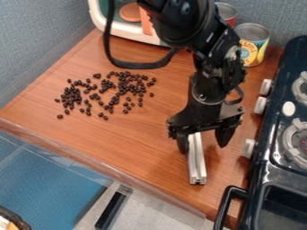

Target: Sweep into pile

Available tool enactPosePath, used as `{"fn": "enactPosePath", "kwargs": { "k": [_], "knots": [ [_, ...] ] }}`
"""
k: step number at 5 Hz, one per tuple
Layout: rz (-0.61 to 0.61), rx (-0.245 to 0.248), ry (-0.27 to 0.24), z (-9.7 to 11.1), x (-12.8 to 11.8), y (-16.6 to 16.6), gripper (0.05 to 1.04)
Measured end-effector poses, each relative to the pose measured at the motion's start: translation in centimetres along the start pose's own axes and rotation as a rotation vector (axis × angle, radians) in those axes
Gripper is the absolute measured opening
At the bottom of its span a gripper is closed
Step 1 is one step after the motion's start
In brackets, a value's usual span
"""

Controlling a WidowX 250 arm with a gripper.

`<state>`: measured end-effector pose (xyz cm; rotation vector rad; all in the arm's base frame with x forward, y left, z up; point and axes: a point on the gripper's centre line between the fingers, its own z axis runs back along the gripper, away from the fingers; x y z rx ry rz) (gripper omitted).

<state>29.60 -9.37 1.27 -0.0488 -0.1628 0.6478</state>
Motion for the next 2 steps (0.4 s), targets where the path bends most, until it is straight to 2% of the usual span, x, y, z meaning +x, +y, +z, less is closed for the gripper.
{"fn": "enactPosePath", "kwargs": {
  "k": [1,2],
  "knots": [
    [0.021,0.037,-0.015,-0.07,0.16,0.53,0.667],
    [0.011,0.053,-0.031,0.03,-0.07,0.41,0.402]
  ]
}}
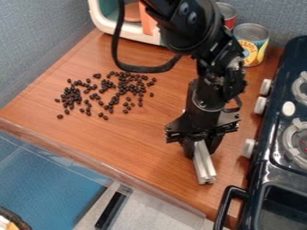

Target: Sweep into pile

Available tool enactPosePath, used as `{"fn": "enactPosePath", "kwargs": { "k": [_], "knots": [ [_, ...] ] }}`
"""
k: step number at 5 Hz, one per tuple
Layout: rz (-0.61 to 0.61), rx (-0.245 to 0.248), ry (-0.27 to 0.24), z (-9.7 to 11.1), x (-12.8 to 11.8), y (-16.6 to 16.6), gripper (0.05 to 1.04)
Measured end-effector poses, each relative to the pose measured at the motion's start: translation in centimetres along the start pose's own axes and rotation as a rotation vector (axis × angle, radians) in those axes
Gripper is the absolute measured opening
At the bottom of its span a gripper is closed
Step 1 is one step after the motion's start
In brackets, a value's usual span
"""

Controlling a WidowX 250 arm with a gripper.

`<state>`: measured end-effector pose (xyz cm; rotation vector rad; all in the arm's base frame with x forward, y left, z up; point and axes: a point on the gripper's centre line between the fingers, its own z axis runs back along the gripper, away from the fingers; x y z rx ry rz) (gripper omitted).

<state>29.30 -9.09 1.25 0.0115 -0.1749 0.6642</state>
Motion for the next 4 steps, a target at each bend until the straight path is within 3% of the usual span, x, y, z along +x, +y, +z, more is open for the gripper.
{"fn": "enactPosePath", "kwargs": {
  "k": [1,2,3,4],
  "knots": [
    [0.012,-0.002,0.035,0.4,-0.5,0.1,0.385],
    [0.117,-0.104,0.064,4.2,1.8,-1.0,0.385],
    [0.28,-0.178,0.083,7.2,5.0,0.2,0.385],
    [0.389,-0.158,0.066,7.4,7.0,2.3,0.385]
  ]
}}
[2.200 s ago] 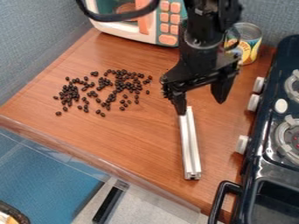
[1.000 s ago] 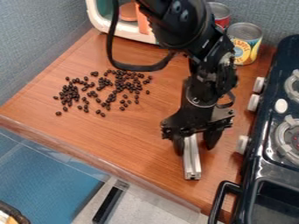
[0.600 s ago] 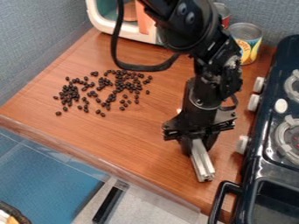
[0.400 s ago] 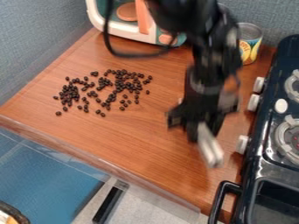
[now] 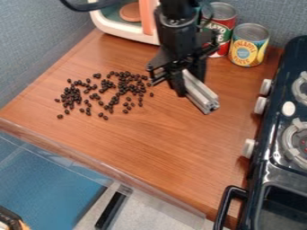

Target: Sweep into pile

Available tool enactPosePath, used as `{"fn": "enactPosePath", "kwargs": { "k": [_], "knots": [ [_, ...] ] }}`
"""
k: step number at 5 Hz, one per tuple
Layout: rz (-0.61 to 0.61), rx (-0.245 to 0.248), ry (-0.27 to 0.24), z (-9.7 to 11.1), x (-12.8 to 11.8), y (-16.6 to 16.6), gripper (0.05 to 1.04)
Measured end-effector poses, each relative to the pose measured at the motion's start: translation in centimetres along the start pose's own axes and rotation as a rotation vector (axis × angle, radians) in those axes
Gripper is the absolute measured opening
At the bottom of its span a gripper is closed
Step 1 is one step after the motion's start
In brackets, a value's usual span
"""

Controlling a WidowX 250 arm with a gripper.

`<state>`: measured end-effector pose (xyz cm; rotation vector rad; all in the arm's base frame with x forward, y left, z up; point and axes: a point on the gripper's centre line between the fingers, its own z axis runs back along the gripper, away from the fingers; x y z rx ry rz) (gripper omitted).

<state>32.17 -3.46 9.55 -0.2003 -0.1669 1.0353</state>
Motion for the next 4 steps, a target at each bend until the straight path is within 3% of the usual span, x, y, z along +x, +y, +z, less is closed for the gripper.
{"fn": "enactPosePath", "kwargs": {
  "k": [1,2,4],
  "knots": [
    [0.126,0.042,-0.048,0.6,2.8,3.0,0.385],
    [0.215,0.078,-0.063,1.5,5.0,6.5,0.385],
    [0.281,0.11,-0.077,2.0,6.5,10.9,0.385]
  ]
}}
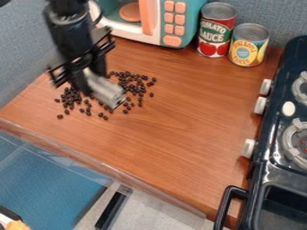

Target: Sweep into pile

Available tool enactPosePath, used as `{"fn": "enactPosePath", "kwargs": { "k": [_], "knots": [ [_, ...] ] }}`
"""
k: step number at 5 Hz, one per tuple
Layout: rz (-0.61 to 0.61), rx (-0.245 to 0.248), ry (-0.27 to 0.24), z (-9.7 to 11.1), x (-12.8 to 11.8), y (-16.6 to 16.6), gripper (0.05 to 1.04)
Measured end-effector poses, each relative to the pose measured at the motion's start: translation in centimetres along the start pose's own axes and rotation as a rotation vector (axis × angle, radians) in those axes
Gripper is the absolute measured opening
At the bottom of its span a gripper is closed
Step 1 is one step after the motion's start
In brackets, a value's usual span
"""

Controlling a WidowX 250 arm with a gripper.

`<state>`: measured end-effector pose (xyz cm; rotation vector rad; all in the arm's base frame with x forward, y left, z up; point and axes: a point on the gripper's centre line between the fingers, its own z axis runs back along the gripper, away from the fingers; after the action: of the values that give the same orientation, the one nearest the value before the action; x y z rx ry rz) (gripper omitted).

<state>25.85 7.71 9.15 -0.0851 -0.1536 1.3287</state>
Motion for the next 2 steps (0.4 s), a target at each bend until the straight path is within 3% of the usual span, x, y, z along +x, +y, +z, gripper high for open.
{"fn": "enactPosePath", "kwargs": {
  "k": [1,2],
  "knots": [
    [0.118,-0.002,-0.032,-1.0,0.8,1.1,0.385],
    [0.237,0.026,-0.129,-2.1,2.0,2.3,0.385]
  ]
}}
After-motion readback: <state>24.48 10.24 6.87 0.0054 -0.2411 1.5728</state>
